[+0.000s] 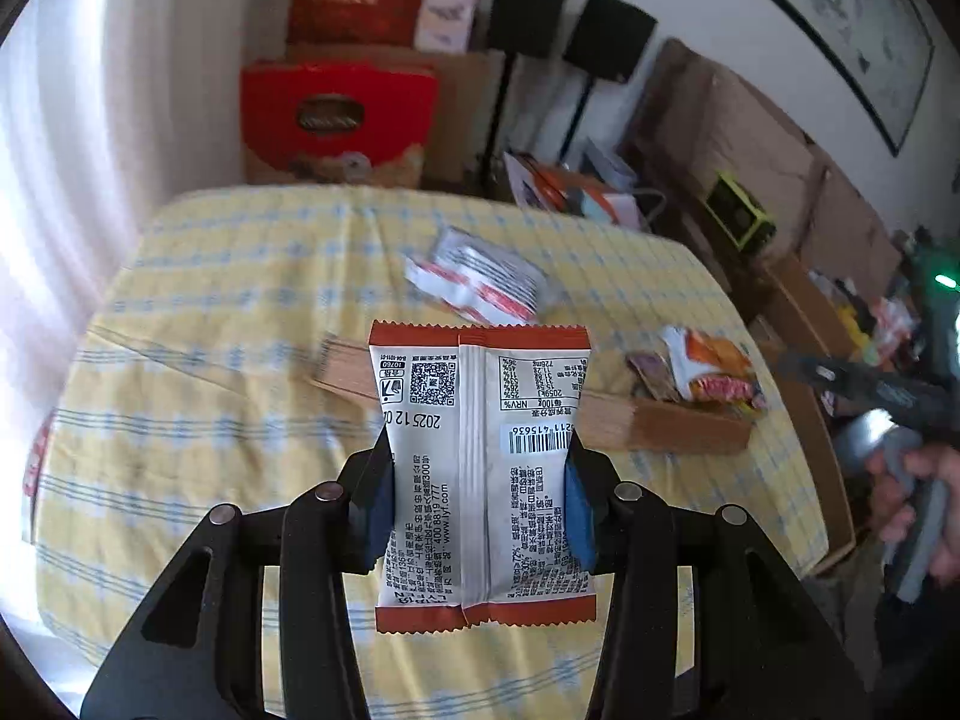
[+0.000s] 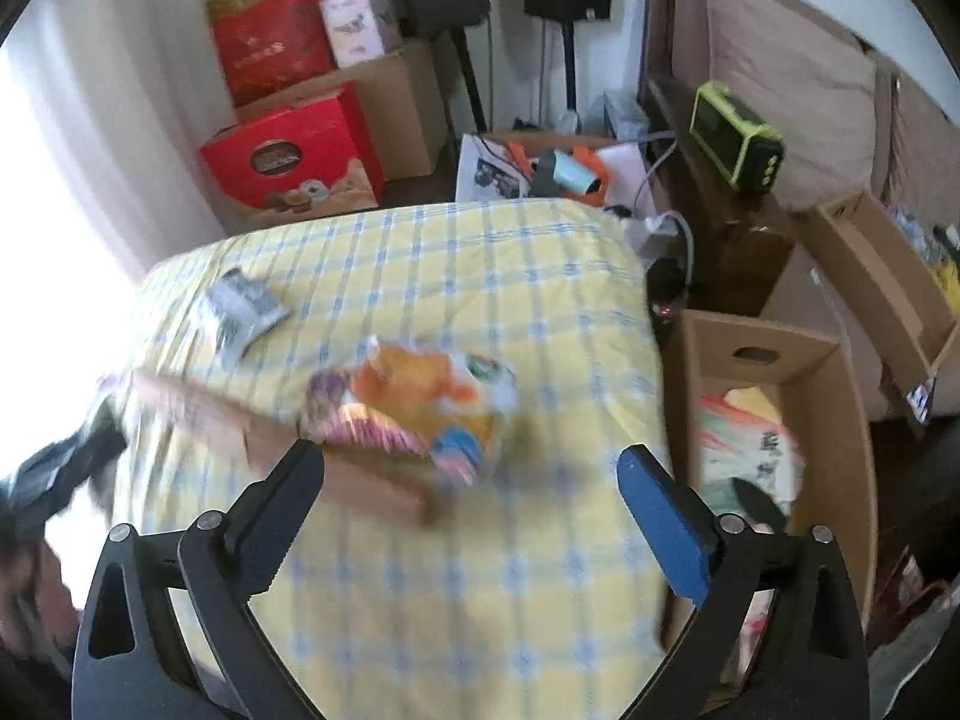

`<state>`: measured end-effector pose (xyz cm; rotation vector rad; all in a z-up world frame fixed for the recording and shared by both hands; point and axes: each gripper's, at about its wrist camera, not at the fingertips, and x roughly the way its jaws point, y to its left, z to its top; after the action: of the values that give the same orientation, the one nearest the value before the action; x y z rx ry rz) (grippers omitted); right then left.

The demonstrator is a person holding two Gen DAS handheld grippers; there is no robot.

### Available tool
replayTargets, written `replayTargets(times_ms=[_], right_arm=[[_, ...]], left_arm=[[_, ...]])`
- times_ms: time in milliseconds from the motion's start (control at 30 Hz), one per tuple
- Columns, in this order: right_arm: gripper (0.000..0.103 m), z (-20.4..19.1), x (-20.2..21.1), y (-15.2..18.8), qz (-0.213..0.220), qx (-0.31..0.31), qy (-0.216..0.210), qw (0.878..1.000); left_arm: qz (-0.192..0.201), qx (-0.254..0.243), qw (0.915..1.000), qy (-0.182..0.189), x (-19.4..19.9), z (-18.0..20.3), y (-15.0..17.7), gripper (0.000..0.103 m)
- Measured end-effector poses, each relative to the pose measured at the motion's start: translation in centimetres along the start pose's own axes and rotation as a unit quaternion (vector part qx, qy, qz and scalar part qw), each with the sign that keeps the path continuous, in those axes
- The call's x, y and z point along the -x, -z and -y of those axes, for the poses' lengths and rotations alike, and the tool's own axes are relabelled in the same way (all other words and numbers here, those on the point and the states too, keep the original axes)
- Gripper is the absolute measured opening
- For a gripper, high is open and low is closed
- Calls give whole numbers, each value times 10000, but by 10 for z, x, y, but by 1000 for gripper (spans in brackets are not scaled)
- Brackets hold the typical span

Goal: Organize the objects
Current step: 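Grasp the white snack packet with the left gripper while the right grasps the orange cake packet, then carry both held snack packets from the table over the cardboard box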

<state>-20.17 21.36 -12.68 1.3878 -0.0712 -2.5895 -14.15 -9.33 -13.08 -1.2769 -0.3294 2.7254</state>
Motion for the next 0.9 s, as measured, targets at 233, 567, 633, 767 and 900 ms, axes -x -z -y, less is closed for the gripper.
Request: replayTargets(times_ms=[233,567,633,767,900], right_arm=[[100,-20,-79,-25,-741,-147,706,9946],[72,-17,-84,-11,-437,-116,414,9981],[68,-11,-75,-11,-295,-196,436,9984],[67,-10,-52,-16,-41,-113,296,9995],[67,-15,-11,-18,428,240,257,9985]], left_arm=[[314,345,9989,-46,21,-33,-1,43],[381,803,9959,-180,28,-68,1,43],[425,793,9958,-186,32,-67,0,43],[524,740,9956,-226,44,-61,-2,43],[572,681,9957,-255,57,-50,-4,43]])
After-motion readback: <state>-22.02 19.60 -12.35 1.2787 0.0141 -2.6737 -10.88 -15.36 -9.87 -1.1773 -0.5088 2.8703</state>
